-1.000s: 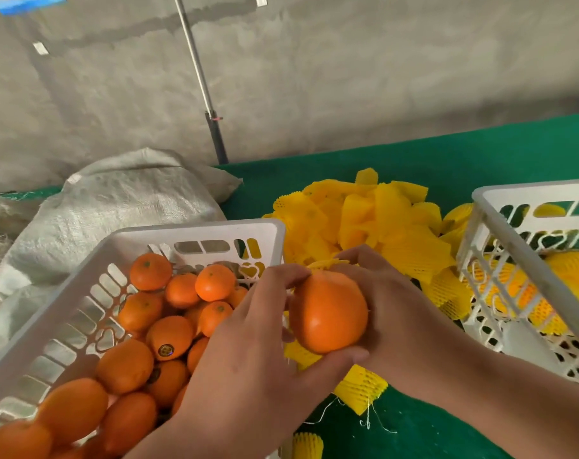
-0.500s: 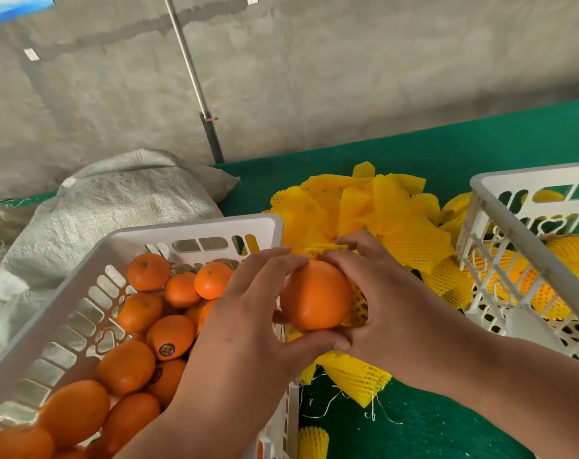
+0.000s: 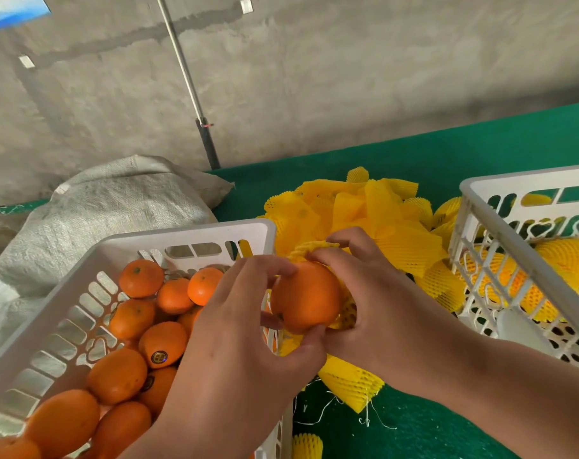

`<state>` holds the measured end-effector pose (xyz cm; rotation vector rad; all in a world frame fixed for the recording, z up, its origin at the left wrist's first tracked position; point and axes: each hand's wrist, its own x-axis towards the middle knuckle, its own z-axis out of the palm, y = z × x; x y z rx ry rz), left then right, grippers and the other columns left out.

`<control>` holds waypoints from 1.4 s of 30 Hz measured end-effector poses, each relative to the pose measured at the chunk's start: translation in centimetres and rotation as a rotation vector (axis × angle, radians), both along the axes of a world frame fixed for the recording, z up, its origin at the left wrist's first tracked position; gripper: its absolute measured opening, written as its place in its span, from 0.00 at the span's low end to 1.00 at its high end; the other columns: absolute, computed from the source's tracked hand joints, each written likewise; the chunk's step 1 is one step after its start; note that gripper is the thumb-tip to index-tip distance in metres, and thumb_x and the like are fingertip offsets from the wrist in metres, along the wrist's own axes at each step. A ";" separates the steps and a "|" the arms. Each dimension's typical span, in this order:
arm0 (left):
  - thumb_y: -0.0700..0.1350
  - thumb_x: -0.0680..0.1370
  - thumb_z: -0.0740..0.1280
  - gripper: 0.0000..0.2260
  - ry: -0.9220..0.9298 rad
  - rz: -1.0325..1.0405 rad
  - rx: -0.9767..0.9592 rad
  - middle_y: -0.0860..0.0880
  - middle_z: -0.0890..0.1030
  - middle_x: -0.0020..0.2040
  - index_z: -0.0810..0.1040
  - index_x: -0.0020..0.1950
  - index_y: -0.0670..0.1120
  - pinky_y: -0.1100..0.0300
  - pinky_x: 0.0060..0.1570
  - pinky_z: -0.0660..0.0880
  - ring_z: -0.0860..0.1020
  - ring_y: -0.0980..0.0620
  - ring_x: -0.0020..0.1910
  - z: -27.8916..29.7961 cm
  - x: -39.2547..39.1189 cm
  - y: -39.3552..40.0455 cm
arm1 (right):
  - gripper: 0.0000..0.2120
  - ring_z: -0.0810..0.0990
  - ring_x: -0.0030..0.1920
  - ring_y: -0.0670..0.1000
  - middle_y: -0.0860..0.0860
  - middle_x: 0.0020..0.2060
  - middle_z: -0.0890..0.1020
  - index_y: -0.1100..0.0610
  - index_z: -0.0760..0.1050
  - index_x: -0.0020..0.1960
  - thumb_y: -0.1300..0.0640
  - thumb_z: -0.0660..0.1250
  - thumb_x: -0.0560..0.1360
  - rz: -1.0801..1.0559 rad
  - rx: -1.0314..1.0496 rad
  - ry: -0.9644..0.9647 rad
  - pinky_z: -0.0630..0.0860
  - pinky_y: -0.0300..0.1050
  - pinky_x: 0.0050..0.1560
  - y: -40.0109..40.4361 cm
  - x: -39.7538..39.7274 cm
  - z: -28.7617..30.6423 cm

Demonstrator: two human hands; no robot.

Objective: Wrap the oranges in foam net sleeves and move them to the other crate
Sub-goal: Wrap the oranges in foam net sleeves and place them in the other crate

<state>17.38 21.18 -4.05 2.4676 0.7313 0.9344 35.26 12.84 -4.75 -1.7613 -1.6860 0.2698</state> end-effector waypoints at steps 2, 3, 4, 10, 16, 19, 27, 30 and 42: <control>0.51 0.68 0.81 0.28 0.011 0.006 0.017 0.67 0.73 0.64 0.73 0.62 0.64 0.75 0.45 0.75 0.77 0.61 0.60 0.0 -0.1 0.2 | 0.38 0.72 0.59 0.42 0.34 0.71 0.56 0.37 0.63 0.76 0.37 0.77 0.71 -0.003 0.006 -0.017 0.67 0.18 0.42 -0.1 -0.2 0.2; 0.52 0.68 0.80 0.27 0.023 0.014 0.024 0.65 0.73 0.65 0.74 0.63 0.63 0.75 0.46 0.75 0.78 0.59 0.58 0.0 -0.1 0.2 | 0.38 0.71 0.58 0.41 0.34 0.71 0.56 0.37 0.62 0.76 0.36 0.76 0.71 -0.004 0.009 -0.033 0.67 0.18 0.40 -0.2 -0.3 0.3; 0.53 0.67 0.79 0.27 0.033 0.025 0.029 0.63 0.73 0.67 0.74 0.63 0.63 0.74 0.47 0.75 0.79 0.57 0.57 -0.1 -0.1 0.2 | 0.38 0.71 0.56 0.41 0.35 0.72 0.55 0.36 0.62 0.76 0.36 0.76 0.72 -0.006 0.010 -0.052 0.67 0.19 0.38 -0.2 -0.4 0.4; 0.59 0.68 0.76 0.26 0.061 0.081 0.095 0.60 0.72 0.72 0.74 0.65 0.67 0.59 0.49 0.82 0.82 0.51 0.56 0.1 -0.2 -0.1 | 0.36 0.72 0.51 0.41 0.39 0.72 0.58 0.40 0.63 0.76 0.38 0.75 0.74 -0.002 0.022 -0.164 0.62 0.21 0.36 -0.4 -0.8 0.7; 0.58 0.70 0.77 0.23 0.059 0.134 0.202 0.63 0.79 0.58 0.78 0.64 0.60 0.63 0.48 0.78 0.80 0.54 0.50 0.5 -0.1 -0.3 | 0.33 0.74 0.50 0.41 0.41 0.71 0.60 0.40 0.64 0.75 0.43 0.76 0.75 0.030 0.025 -0.165 0.64 0.20 0.37 -0.7 -1.6 1.1; 0.59 0.71 0.77 0.21 0.053 0.159 0.220 0.64 0.75 0.49 0.75 0.61 0.61 0.71 0.43 0.71 0.76 0.59 0.45 0.4 0.0 -0.4 | 0.34 0.74 0.47 0.39 0.41 0.71 0.60 0.40 0.64 0.75 0.46 0.76 0.75 0.041 0.032 -0.173 0.64 0.18 0.36 -0.7 -1.6 1.1; 0.55 0.72 0.75 0.19 -0.090 0.147 0.222 0.63 0.76 0.58 0.78 0.62 0.55 0.54 0.47 0.81 0.79 0.55 0.54 -0.1 -0.3 0.4 | 0.30 0.80 0.47 0.41 0.32 0.63 0.68 0.35 0.64 0.73 0.44 0.68 0.74 0.115 0.151 0.060 0.75 0.32 0.39 -1.4 -1.7 1.8; 0.57 0.72 0.72 0.20 -0.109 0.154 0.238 0.59 0.76 0.64 0.80 0.61 0.50 0.52 0.51 0.81 0.78 0.53 0.58 -0.3 -0.3 0.6 | 0.30 0.79 0.48 0.44 0.36 0.53 0.75 0.35 0.65 0.69 0.30 0.68 0.71 -0.060 0.232 0.246 0.76 0.33 0.41 -1.5 -1.6 1.8; 0.50 0.73 0.75 0.17 -0.038 0.015 0.438 0.50 0.79 0.67 0.80 0.60 0.48 0.64 0.65 0.69 0.77 0.50 0.62 -0.1 -0.1 0.1 | 0.61 0.74 0.64 0.35 0.31 0.63 0.74 0.23 0.50 0.74 0.16 0.72 0.46 -0.166 -0.026 0.618 0.77 0.35 0.51 0.4 -1.6 0.4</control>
